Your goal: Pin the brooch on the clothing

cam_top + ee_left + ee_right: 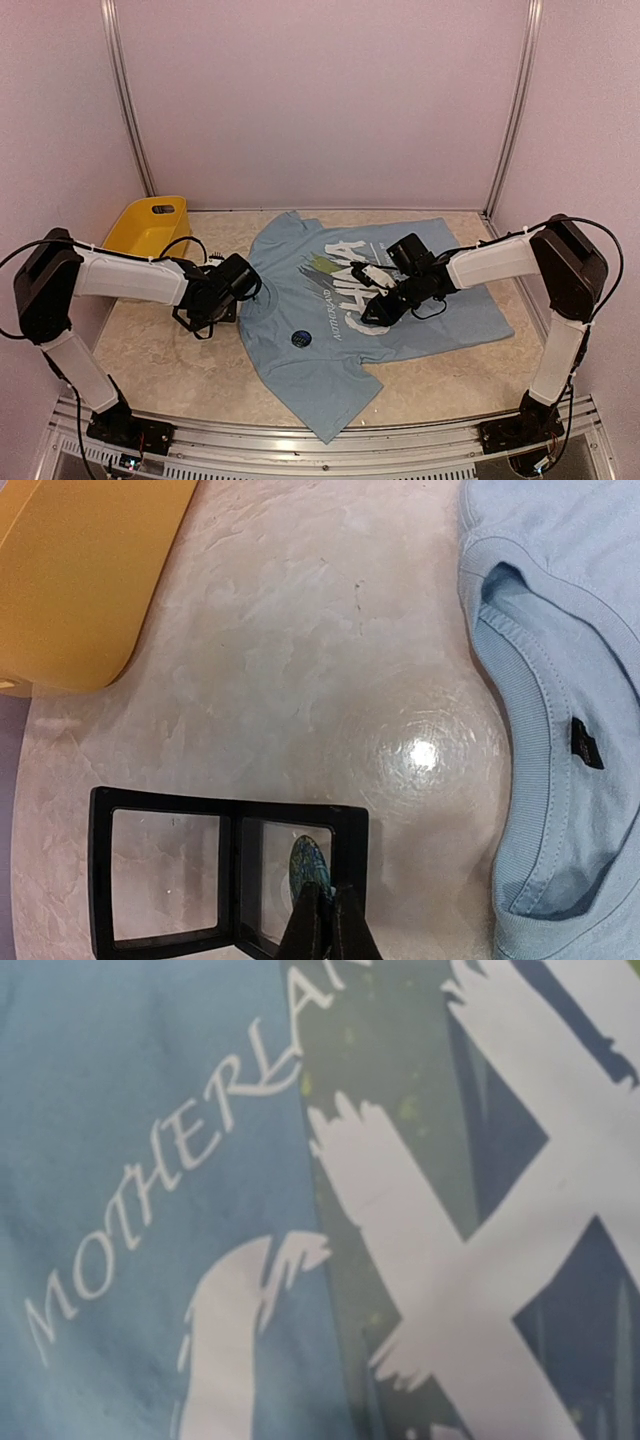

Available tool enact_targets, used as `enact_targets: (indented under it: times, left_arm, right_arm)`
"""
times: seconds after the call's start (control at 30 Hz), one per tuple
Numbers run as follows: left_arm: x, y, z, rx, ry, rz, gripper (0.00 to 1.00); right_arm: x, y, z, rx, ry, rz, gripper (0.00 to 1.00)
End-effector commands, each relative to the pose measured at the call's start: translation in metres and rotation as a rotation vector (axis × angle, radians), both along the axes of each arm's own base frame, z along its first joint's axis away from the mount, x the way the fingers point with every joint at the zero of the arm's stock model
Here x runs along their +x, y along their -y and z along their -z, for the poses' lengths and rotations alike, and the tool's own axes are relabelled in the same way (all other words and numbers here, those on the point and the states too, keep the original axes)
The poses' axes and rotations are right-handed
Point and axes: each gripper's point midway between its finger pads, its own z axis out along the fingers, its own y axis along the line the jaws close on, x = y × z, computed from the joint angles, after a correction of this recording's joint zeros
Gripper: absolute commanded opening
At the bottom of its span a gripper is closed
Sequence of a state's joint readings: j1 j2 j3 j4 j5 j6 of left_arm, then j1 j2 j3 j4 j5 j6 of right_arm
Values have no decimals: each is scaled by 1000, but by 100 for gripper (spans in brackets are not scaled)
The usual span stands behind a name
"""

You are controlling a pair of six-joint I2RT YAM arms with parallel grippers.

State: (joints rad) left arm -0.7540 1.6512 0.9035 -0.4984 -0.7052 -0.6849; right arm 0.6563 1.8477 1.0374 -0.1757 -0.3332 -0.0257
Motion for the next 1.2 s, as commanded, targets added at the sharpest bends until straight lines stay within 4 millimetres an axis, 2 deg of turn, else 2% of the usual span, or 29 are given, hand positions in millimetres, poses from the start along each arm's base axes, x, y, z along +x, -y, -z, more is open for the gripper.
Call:
enact_targets:
  times: [0.0, 0.17, 0.4, 0.6, 1.17]
  left_arm:
    - [-4, 0, 7, 45, -25, -5, 0]
    - [-2, 14, 12, 32, -20, 35, 0]
    - [-5, 35, 40, 11, -70, 88, 0]
    - [-7, 50, 47, 13, -83, 127, 0]
    - [-5, 26, -6, 43, 49, 52, 0]
  right_arm:
    - [-1, -8, -3, 10, -2, -25, 30]
    - [-1, -9, -3, 11, -3, -26, 30]
    - [-2, -9, -3, 12, -5, -28, 30]
    - [-3, -12, -2, 15, -10, -33, 30]
    - [-2, -16, -6, 22, -12, -43, 30]
